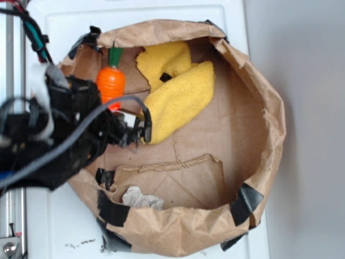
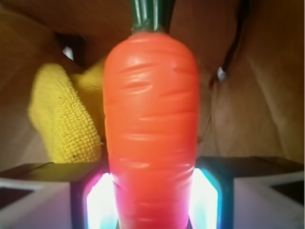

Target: Grab the carrot.

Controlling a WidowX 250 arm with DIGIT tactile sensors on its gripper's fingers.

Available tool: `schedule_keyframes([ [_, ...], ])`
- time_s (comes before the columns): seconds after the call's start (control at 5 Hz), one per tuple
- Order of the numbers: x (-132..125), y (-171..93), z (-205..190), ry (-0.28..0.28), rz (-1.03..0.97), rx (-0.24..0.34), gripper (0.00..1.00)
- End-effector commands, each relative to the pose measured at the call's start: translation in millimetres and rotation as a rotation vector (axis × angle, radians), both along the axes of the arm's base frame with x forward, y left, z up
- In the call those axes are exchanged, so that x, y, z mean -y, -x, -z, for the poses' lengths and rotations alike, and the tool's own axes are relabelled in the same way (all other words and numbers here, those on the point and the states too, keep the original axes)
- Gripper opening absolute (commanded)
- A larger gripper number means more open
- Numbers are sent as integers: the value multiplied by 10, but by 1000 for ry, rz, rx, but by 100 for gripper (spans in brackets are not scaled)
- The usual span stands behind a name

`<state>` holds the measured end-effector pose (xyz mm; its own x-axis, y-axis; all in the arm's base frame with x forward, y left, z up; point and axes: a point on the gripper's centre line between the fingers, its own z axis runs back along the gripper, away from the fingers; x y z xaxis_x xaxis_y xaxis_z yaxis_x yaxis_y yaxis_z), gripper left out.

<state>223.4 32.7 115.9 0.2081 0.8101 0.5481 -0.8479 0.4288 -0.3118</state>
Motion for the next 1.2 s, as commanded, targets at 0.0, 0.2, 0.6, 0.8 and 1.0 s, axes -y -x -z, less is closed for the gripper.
schedule_keyframes([
  [0.0, -84, -299, -461, -2, 103, -97, 0],
  [0.2, -124, -435, -494, 12, 120, -202, 0],
  [0.6, -298, -486, -683, -25, 239, -501, 0],
  [0.8, -437, -430, -688, -29, 257, -507, 0],
  [1.0, -529, -400, -680, -11, 252, -478, 0],
])
